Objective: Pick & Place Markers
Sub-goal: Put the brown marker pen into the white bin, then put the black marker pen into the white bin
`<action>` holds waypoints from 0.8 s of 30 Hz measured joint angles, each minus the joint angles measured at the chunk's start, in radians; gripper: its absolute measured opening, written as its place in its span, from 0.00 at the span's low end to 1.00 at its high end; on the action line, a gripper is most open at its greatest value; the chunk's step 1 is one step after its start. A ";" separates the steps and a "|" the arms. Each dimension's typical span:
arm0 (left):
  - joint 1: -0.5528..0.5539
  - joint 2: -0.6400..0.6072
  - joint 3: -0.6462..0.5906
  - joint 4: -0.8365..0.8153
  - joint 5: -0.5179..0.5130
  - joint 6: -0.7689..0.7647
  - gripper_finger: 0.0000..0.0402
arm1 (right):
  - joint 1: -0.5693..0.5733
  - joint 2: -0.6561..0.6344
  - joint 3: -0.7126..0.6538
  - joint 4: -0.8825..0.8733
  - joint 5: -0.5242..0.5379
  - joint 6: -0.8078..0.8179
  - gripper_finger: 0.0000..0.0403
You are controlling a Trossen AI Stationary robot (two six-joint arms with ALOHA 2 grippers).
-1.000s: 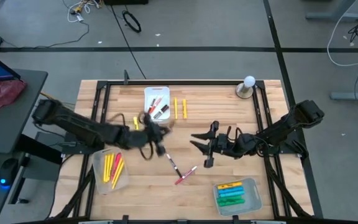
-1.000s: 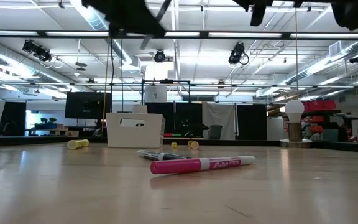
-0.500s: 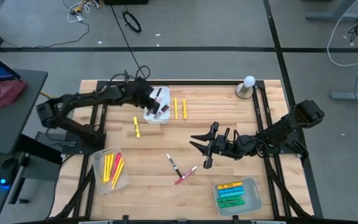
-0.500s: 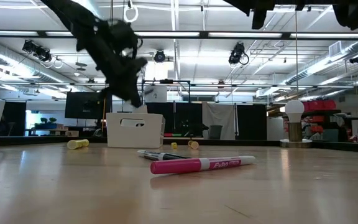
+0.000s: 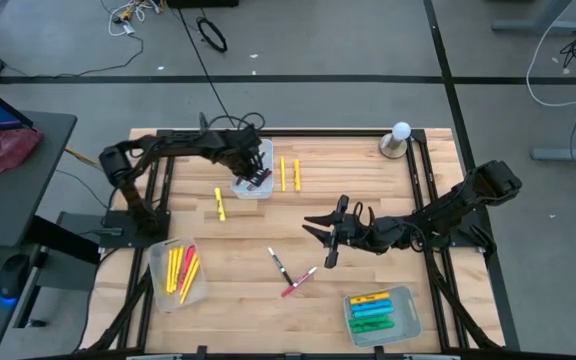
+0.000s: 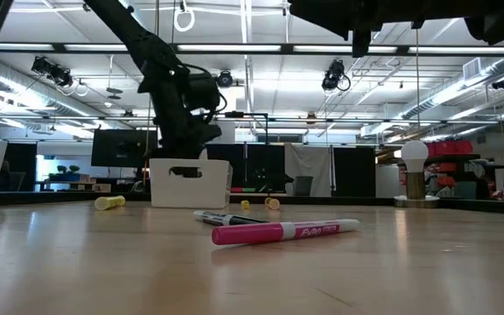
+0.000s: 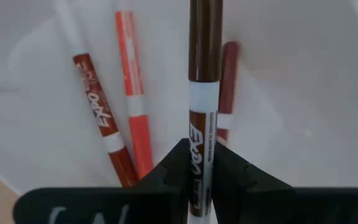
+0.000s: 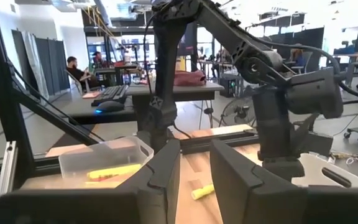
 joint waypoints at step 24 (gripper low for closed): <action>0.000 0.044 0.067 -0.063 -0.033 0.036 0.37 | 0.001 0.000 0.000 -0.047 -0.003 0.026 0.22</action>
